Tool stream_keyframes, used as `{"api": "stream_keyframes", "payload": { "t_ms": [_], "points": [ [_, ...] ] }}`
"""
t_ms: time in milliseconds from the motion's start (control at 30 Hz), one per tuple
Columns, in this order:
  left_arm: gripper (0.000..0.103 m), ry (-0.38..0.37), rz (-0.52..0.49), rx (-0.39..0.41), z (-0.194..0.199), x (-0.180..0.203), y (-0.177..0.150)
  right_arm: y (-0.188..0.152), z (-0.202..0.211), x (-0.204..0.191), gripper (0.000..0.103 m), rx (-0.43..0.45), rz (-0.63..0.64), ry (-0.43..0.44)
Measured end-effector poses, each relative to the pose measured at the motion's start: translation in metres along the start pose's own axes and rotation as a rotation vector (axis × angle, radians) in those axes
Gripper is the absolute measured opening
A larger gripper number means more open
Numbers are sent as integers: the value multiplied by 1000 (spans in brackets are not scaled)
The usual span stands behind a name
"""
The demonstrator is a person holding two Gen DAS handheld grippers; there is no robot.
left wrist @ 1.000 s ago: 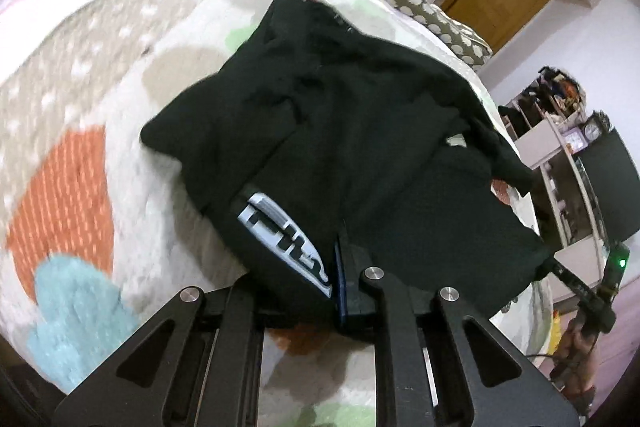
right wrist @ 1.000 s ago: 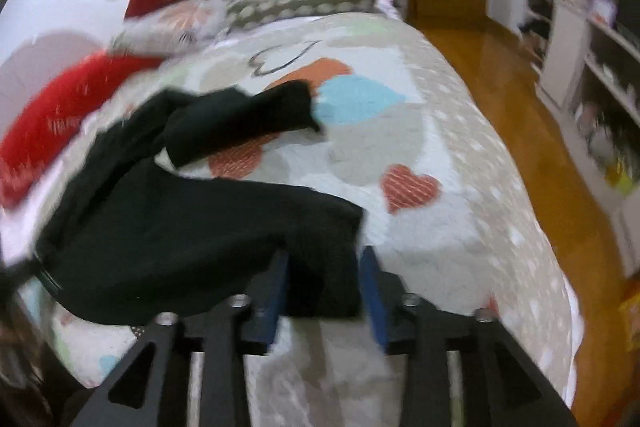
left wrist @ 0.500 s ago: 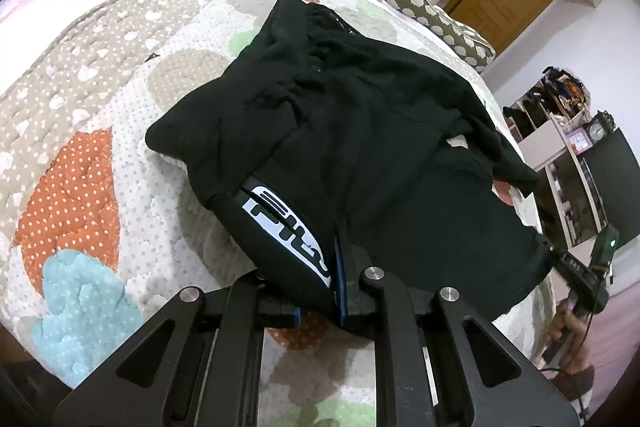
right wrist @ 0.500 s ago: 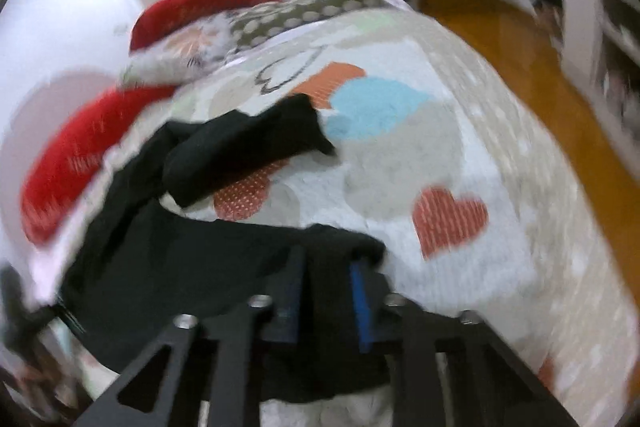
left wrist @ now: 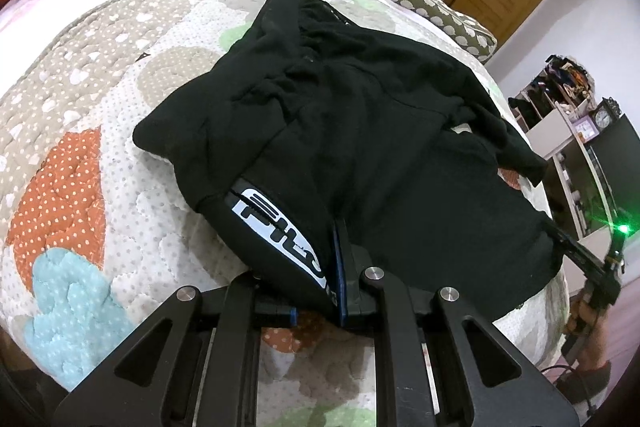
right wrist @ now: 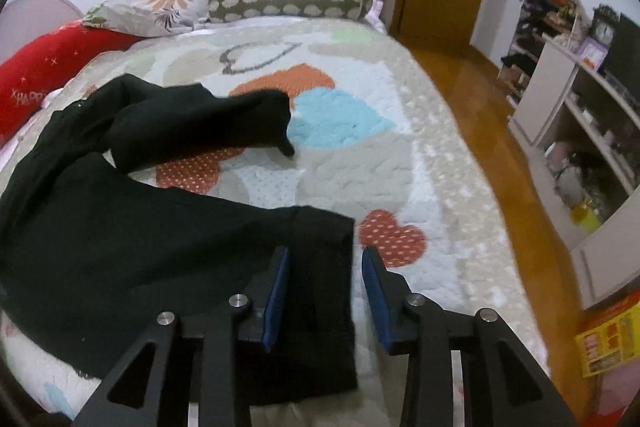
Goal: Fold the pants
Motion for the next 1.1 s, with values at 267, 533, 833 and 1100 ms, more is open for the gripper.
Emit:
{"api": "stream_keyframes", "payload": {
  "t_ms": [267,533,833,1100],
  "points": [
    [11,28,-10,14,9,3,-2,2,45,-5,37,83,74,-103],
    [11,35,-8,25,17,2,-3,-3,54,-7,38,81,83,-95],
    [11,37,-9,25,19,3,-4,-8,51,-9,38,59,86,-85],
    [15,10,63,33,39,-15,-8,-23,30,0,50,-16,23,14]
  ]
}}
Point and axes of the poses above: each gripper's, at about its wrist camera, not at the fingertips, and z roughly against the way its jaws point, x to its right, y to its top, the point moved 2 cm from there along -z, roughly the way its jaws point, and after that the axes turned 9 degrees about y, right-handed, at the moved point
